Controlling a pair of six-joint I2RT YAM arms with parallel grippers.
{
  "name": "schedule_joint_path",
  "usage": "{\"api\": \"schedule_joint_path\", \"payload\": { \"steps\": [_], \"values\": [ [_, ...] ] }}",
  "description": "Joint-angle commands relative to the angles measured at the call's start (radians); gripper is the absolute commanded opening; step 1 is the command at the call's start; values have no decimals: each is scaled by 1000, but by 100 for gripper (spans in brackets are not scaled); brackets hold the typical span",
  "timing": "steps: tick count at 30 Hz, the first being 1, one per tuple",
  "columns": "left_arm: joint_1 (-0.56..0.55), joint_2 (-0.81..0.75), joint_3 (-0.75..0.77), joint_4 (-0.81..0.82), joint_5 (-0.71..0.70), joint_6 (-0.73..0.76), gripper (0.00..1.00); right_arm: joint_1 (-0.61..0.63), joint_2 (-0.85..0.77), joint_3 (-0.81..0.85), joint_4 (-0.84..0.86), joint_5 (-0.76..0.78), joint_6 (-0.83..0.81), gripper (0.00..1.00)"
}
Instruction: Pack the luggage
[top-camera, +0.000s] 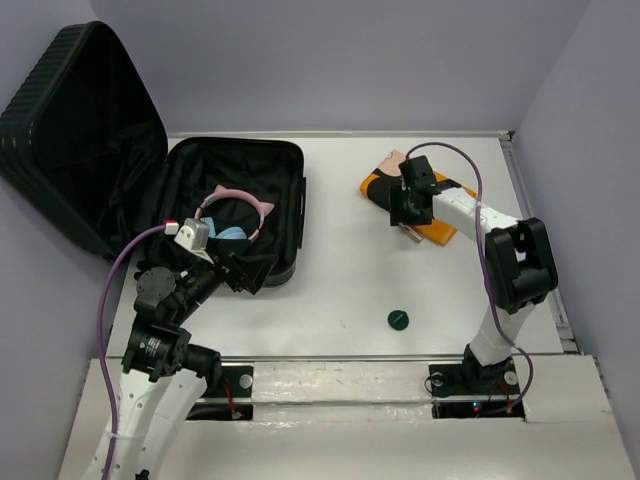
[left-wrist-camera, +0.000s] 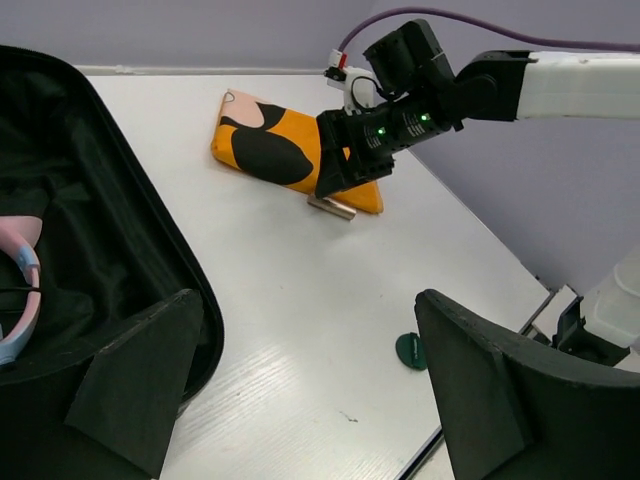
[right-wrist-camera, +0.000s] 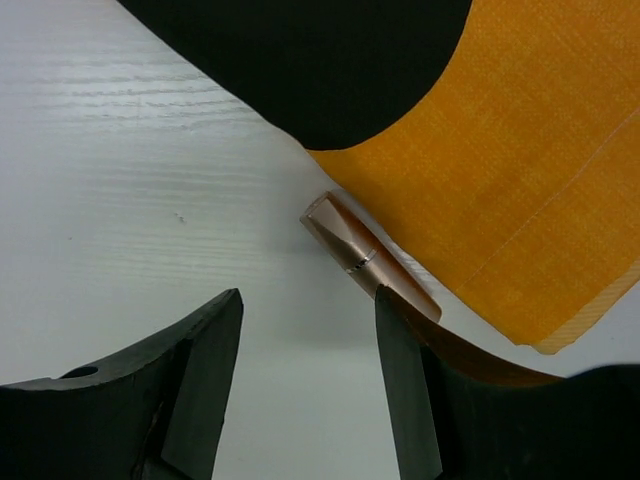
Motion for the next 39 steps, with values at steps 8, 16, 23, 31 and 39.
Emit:
{"api": "schedule_joint_path", "payload": {
  "steps": [8,16,23,31,39],
  "values": [
    [0,-3,-3,55,53,4,99,-24,122,75,-84,12,-61,60],
    [0,-11,-3,52,39,2,99,-24,161,37,-47,-94,-47,32],
    [3,-9,-1,50,27,1,99,96,-18,-8,33,-139,37,7],
    [14,-12,-1,46,19,1,99,361,138,460,110,-304,170,7],
    [14,-22,3,37,2,2,99,361,218,671,106,-277,251,95]
  ]
}}
